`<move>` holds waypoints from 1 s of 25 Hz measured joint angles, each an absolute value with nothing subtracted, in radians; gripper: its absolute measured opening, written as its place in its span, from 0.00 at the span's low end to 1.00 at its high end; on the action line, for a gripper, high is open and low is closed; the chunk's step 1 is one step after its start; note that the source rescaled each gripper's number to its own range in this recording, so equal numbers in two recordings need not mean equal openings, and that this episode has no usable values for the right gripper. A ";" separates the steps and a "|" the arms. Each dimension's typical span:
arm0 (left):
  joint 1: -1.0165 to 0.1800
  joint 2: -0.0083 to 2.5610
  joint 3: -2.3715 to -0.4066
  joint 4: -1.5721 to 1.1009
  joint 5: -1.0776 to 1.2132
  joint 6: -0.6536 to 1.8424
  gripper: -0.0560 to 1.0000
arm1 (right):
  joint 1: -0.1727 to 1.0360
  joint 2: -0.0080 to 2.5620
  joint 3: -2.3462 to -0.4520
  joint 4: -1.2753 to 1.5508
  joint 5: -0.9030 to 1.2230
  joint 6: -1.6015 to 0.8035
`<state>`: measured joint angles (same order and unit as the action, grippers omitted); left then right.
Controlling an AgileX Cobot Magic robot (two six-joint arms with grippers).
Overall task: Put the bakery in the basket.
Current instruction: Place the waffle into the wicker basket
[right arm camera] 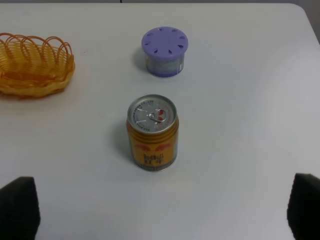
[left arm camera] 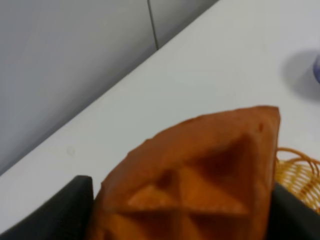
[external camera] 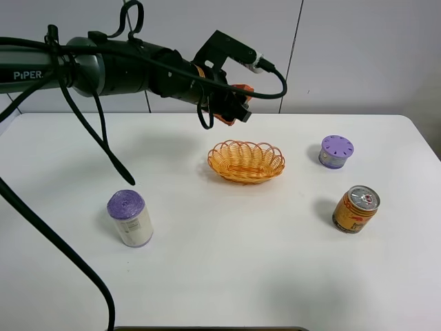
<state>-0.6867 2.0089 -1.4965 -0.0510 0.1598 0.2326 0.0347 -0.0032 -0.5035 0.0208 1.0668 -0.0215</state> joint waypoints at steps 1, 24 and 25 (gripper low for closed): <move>-0.688 2.012 -1.480 -0.052 0.131 0.231 0.13 | 0.035 -0.003 -0.504 0.021 1.067 -0.022; -0.766 2.220 -1.455 -0.075 -0.099 0.145 0.13 | 0.035 -0.003 -0.504 0.021 1.067 -0.022; -0.766 2.228 -1.455 -0.078 -0.103 0.145 0.13 | 0.035 -0.003 -0.504 0.021 1.067 -0.022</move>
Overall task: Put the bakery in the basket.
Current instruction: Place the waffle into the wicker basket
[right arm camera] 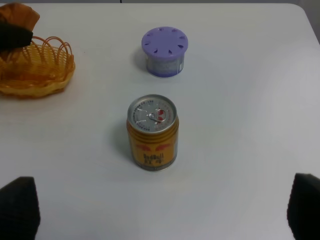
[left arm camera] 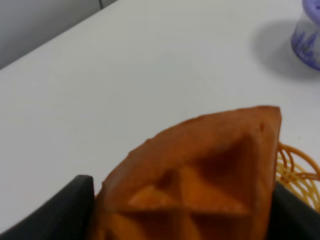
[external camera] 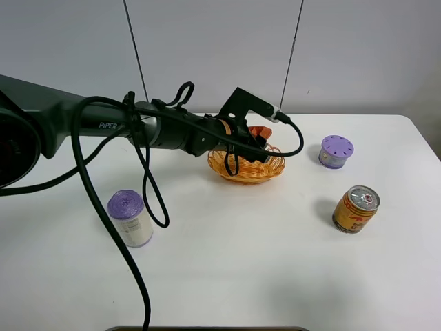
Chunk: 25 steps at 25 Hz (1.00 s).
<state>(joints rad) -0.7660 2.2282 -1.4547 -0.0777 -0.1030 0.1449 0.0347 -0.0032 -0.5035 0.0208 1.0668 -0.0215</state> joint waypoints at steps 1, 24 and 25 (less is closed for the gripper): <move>-0.766 2.235 -1.455 -0.079 -0.108 0.145 0.13 | 0.035 -0.003 -0.504 0.021 1.066 -0.022; -0.766 2.269 -1.455 -0.081 -0.144 0.146 0.20 | 0.035 -0.003 -0.504 0.021 1.066 -0.022; -0.766 2.269 -1.455 -0.081 -0.144 0.146 0.28 | 0.035 -0.003 -0.504 0.021 1.066 -0.022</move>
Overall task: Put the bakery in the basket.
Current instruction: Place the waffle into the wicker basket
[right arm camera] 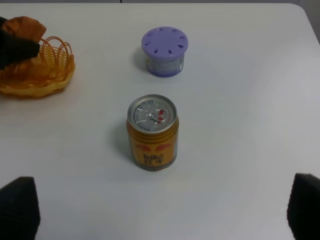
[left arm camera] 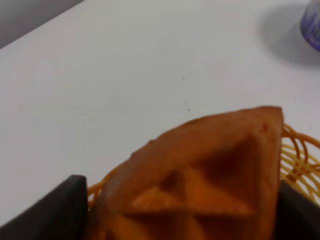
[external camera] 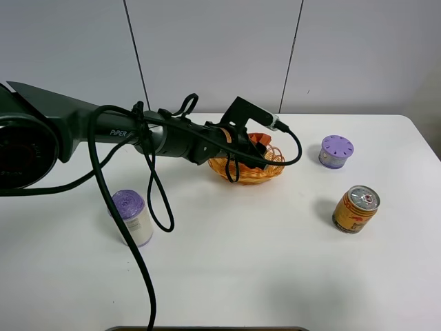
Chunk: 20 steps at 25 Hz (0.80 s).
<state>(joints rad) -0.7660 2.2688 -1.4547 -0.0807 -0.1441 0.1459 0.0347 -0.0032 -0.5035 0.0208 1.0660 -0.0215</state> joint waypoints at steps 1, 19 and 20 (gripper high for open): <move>-0.766 2.269 -1.455 -0.081 -0.144 0.146 0.37 | 0.035 -0.003 -0.504 0.021 1.066 -0.022; -0.766 2.269 -1.455 -0.081 -0.145 0.153 0.98 | 0.035 -0.003 -0.504 0.021 1.066 -0.022; -0.766 2.269 -1.455 -0.081 -0.145 0.155 0.98 | 0.035 -0.003 -0.504 0.021 1.066 -0.022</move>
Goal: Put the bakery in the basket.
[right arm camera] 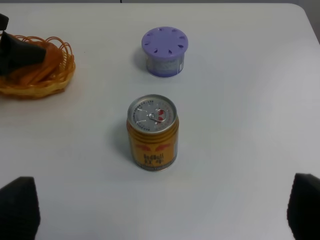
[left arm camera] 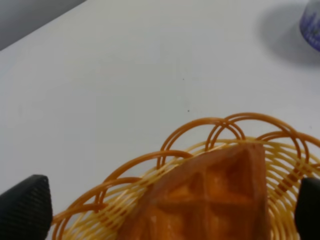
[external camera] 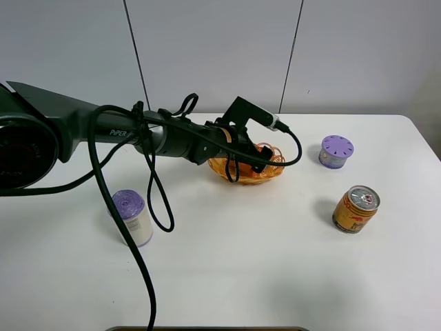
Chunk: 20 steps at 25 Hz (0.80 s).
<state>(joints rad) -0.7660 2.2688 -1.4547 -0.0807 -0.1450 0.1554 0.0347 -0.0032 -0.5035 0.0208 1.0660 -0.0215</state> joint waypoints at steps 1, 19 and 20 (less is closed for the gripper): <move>-0.766 2.268 -1.455 -0.081 -0.143 0.159 0.98 | 0.035 -0.003 -0.504 0.021 1.066 -0.022; -0.729 1.914 -1.453 0.011 0.101 0.198 0.98 | 0.035 -0.003 -0.504 0.021 1.066 -0.022; -0.717 1.895 -1.453 0.019 0.123 0.198 0.98 | 0.035 -0.003 -0.504 0.021 1.066 -0.022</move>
<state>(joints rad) -0.7174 1.8955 -1.4528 0.0188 0.1228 0.1980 0.0347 -0.0032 -0.5035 0.0208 1.0660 -0.0215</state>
